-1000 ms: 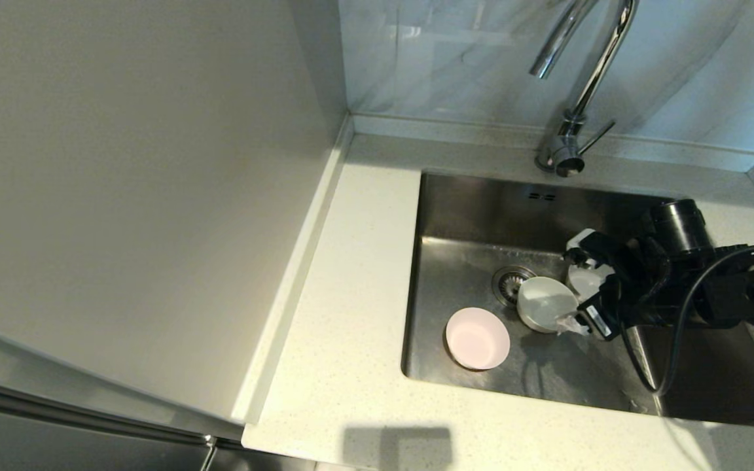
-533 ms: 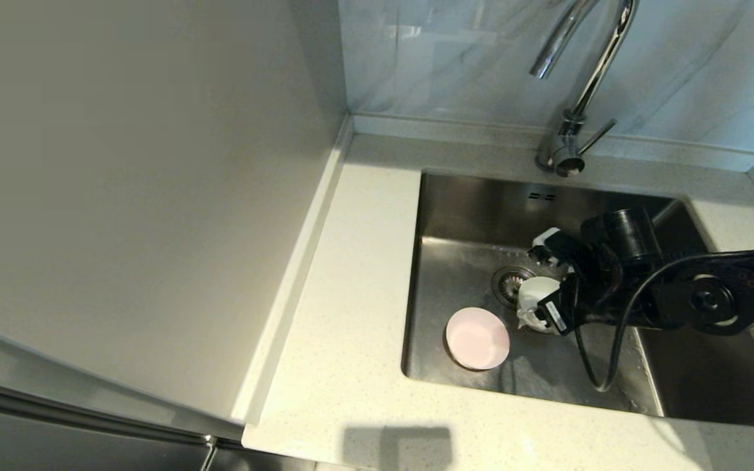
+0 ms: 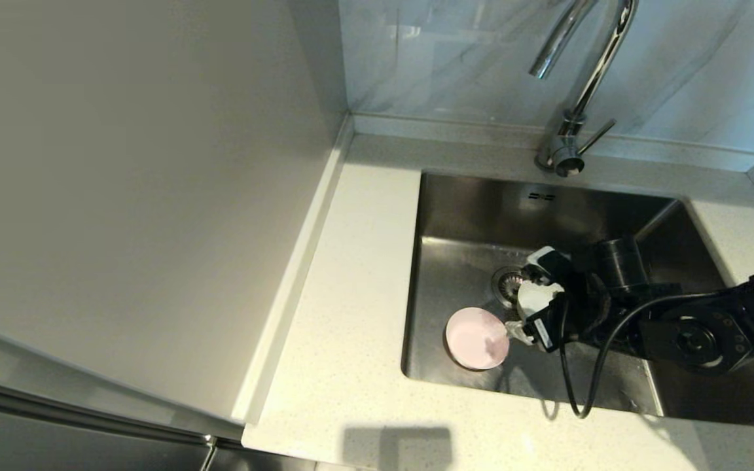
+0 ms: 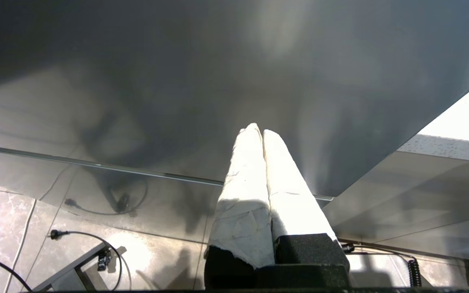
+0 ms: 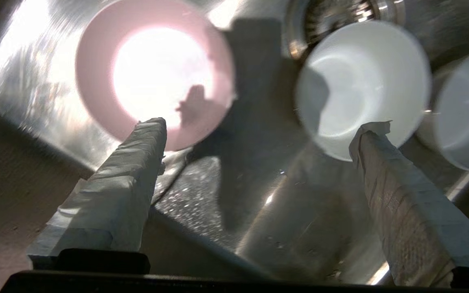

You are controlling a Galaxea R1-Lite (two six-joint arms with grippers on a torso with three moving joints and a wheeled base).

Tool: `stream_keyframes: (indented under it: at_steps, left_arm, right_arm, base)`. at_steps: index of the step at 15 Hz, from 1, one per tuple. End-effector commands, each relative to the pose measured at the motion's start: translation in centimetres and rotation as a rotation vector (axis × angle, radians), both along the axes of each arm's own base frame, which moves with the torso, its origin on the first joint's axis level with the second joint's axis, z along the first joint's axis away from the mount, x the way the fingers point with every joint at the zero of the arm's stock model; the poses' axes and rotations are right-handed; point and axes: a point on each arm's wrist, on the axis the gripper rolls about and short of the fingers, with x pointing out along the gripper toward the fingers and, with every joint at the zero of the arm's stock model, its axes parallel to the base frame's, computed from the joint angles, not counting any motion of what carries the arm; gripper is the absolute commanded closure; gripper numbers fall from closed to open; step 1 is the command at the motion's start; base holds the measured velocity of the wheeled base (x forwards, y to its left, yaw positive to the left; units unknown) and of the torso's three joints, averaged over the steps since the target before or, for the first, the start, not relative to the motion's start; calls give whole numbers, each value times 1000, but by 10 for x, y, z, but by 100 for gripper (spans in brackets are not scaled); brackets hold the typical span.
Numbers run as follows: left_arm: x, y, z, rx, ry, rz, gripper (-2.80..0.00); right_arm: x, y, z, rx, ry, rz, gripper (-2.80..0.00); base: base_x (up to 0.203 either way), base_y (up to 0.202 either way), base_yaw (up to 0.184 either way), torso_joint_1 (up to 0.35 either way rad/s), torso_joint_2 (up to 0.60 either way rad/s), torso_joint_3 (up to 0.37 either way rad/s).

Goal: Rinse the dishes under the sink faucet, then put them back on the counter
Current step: Put a bowl back to the table from the sink

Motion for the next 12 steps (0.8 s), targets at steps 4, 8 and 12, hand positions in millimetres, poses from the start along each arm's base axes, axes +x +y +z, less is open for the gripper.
stream_keyframes:
  at_steps: [4, 8, 12]
  left_arm:
    - [0, 0, 0, 0, -3, 1, 0]
    - [0, 0, 0, 0, -3, -1, 0]
    - [0, 0, 0, 0, -3, 1, 0]
  right_arm:
    - [23, 17, -37, -36, 43, -2, -280]
    - [52, 18, -46, -14, -103, -31, -280]
    - [64, -1, -50, -82, -155, -48, -280]
  base:
    - [0, 0, 0, 0, 0, 0]
    - [0, 0, 0, 0, 0, 0]
    - [0, 0, 0, 0, 0, 0]
